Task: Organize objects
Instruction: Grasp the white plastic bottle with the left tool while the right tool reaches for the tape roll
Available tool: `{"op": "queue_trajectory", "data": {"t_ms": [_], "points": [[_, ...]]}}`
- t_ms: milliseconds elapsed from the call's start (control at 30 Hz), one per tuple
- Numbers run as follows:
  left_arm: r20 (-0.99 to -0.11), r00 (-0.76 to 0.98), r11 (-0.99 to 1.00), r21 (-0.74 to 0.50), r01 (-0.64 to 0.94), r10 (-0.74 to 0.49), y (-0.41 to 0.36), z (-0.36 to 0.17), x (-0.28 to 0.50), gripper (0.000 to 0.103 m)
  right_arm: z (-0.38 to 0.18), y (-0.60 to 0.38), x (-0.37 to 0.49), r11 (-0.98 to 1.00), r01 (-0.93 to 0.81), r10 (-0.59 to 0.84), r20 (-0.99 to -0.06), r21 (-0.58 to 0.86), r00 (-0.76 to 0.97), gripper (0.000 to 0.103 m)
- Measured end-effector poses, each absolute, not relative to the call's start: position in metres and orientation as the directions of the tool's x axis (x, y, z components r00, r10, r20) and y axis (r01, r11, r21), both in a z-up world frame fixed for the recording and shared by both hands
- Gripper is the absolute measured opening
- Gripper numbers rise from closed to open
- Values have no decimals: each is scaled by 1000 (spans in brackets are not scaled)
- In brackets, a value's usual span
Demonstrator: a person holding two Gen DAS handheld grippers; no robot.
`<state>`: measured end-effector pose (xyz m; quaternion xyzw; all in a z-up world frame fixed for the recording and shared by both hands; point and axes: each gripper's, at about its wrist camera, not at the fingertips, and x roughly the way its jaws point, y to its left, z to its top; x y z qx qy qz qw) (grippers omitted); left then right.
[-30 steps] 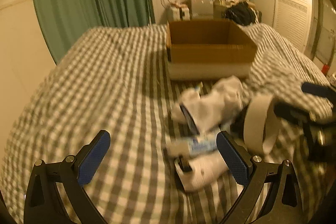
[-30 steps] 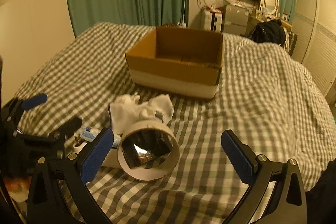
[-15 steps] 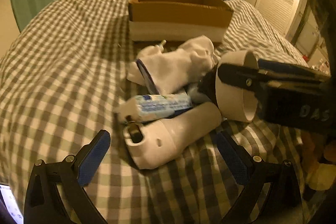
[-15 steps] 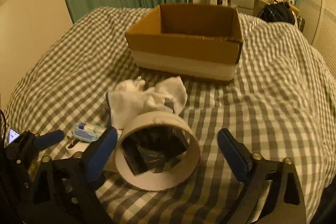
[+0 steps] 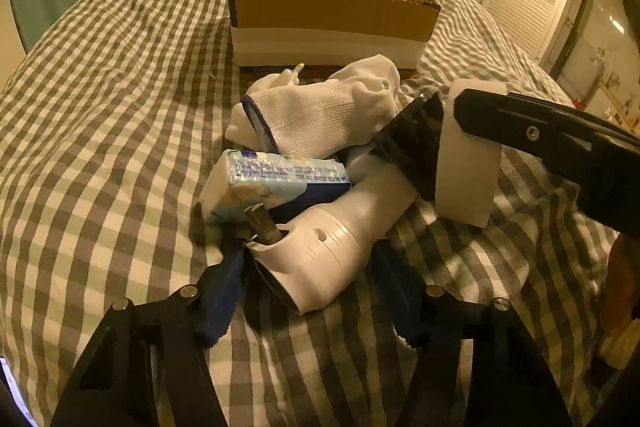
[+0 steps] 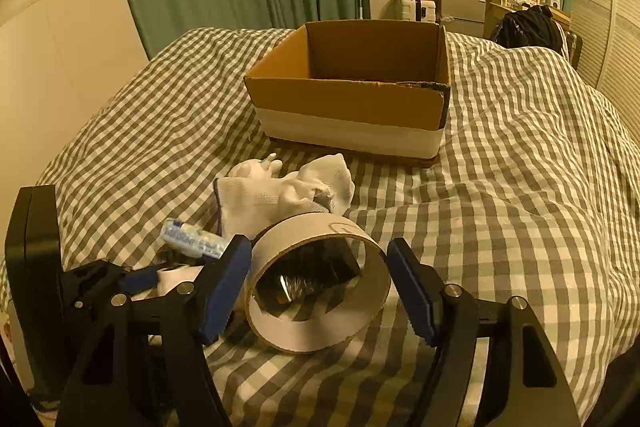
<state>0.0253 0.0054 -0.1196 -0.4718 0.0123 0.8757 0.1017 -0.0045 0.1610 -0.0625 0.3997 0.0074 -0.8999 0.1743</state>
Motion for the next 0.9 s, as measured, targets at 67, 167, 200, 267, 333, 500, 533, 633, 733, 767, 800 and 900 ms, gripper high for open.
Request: {"op": "queue_trajectory", "data": {"t_ms": [67,167,200,267,333,500,533,633,733,767,800,900], "points": [[-827,-538,-980,-72,-188,164,7,-117,27,63,-59,163,0,-939,320,-309,-715,125,-628,69],[-818,-550,-980,-76,-186,168,7,-110,33,62,-51,166,6,-941,319,-305,-698,116,-648,68],[-815,-554,-980,-78,-184,169,7,-108,35,62,-48,167,8,-941,319,-303,-693,111,-654,68],[-806,-566,-980,-83,-182,173,6,-100,40,62,-42,169,12,-943,316,-300,-682,105,-667,66],[-796,-579,-979,-85,-183,177,5,-93,43,62,-35,171,16,-943,317,-301,-671,103,-678,64],[-765,-618,-979,-83,-185,181,2,-73,50,61,-23,173,22,-938,335,-308,-654,88,-691,27],[-762,-622,-980,-82,-183,180,1,-71,52,61,-22,172,23,-936,340,-312,-655,89,-688,27],[-753,-635,-982,-80,-170,171,-5,-66,53,61,-25,172,23,-932,346,-327,-665,109,-672,27],[-745,-652,-988,-64,-142,142,-14,-62,50,61,-30,170,23,-924,361,-345,-676,124,-651,28],[-741,-658,-990,-57,-133,131,-17,-61,49,60,-33,167,22,-922,369,-345,-687,119,-639,33],[-736,-666,-991,-51,-124,121,-20,-59,49,60,-36,164,21,-922,372,-336,-698,106,-633,57],[-725,-683,-995,-35,-96,91,-31,-57,46,56,-45,157,21,-931,360,-298,-707,65,-642,86]]}}
